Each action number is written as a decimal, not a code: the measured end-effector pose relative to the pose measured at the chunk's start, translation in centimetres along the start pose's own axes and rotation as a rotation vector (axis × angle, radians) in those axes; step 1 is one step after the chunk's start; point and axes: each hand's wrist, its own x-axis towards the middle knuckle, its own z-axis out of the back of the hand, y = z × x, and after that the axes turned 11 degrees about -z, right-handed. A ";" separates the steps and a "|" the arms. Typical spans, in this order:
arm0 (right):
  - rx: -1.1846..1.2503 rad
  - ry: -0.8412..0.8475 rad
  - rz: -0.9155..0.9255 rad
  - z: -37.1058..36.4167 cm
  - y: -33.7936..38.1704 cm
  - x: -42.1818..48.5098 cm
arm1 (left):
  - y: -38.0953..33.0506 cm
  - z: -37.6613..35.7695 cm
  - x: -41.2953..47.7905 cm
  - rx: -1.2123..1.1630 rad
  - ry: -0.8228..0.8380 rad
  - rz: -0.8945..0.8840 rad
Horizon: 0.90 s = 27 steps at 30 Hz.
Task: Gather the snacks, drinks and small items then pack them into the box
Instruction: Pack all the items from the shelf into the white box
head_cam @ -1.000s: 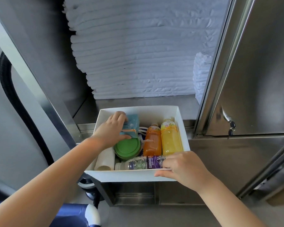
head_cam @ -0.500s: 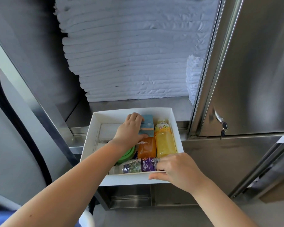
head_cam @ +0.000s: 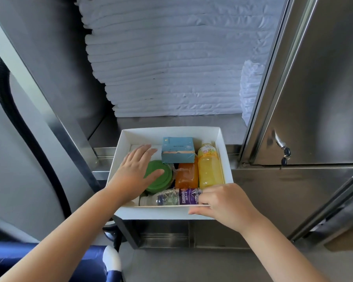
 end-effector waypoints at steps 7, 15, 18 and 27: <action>-0.016 -0.058 0.014 -0.5 -0.1 0.1 | 0.2 1.5 -11.0 0.011 -0.175 0.073; -0.012 -0.148 -0.037 -0.7 0.0 -0.4 | 0.7 -0.3 -11.9 -0.283 -0.357 0.225; 0.026 -0.283 -0.116 -1.2 0.2 -1.2 | 1.0 -0.6 -11.8 -0.351 -0.409 0.226; 0.497 -0.706 -0.560 -4.8 3.3 -3.1 | 1.7 -2.5 -11.2 -0.781 -0.580 0.335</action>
